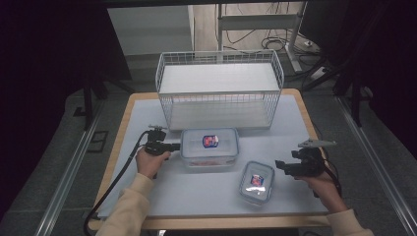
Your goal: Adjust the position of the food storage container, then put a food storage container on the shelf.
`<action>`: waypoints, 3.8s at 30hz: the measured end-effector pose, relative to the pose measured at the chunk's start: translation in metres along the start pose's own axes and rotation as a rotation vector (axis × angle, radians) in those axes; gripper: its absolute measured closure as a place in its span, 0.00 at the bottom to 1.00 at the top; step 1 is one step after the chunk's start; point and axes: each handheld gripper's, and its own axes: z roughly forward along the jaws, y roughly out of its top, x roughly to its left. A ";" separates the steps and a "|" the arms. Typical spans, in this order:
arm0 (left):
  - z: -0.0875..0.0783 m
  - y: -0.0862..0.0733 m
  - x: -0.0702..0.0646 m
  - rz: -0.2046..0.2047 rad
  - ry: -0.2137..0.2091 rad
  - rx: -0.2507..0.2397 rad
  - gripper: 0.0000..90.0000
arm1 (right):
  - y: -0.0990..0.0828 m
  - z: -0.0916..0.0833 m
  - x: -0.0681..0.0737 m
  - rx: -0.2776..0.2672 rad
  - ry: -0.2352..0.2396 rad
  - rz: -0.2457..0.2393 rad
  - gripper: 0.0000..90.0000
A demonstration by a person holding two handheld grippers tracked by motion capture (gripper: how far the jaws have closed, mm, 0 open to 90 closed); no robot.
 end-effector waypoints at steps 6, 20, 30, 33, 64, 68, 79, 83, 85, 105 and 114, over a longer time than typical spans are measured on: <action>0.009 0.003 -0.010 0.001 -0.019 0.002 1.00 | 0.000 0.000 0.000 -0.002 0.002 -0.001 0.20; -0.031 0.005 -0.016 0.064 -0.008 -0.113 1.00 | 0.009 -0.001 0.003 -0.071 0.045 0.019 0.21; -0.073 -0.013 -0.023 0.113 -0.010 -0.158 1.00 | 0.021 0.005 0.011 -0.087 0.099 0.014 0.21; -0.081 -0.019 -0.024 0.114 -0.034 -0.158 1.00 | 0.025 0.005 0.014 -0.098 0.127 0.007 0.21; -0.033 -0.005 -0.031 0.007 -0.158 -0.074 0.17 | 0.044 0.021 0.040 -0.106 0.233 -0.018 0.20; -0.020 0.002 -0.029 -0.012 -0.169 -0.055 0.17 | 0.046 0.023 0.041 -0.101 0.237 -0.023 0.20; 0.006 0.008 -0.017 -0.068 -0.221 0.013 0.14 | 0.053 0.039 0.041 -0.058 0.270 -0.024 0.19; 0.016 0.008 -0.015 -0.092 -0.253 0.031 0.13 | 0.055 0.042 0.040 -0.054 0.276 -0.019 0.19; 0.020 0.007 -0.014 -0.093 -0.263 0.045 0.14 | 0.057 0.043 0.038 -0.054 0.279 -0.010 0.19; 0.019 0.004 -0.006 -0.142 -0.321 0.023 0.32 | 0.085 0.110 0.022 0.143 0.358 0.165 0.21; 0.018 0.004 -0.008 -0.141 -0.315 0.023 0.32 | 0.087 0.124 0.026 0.200 0.458 0.206 0.25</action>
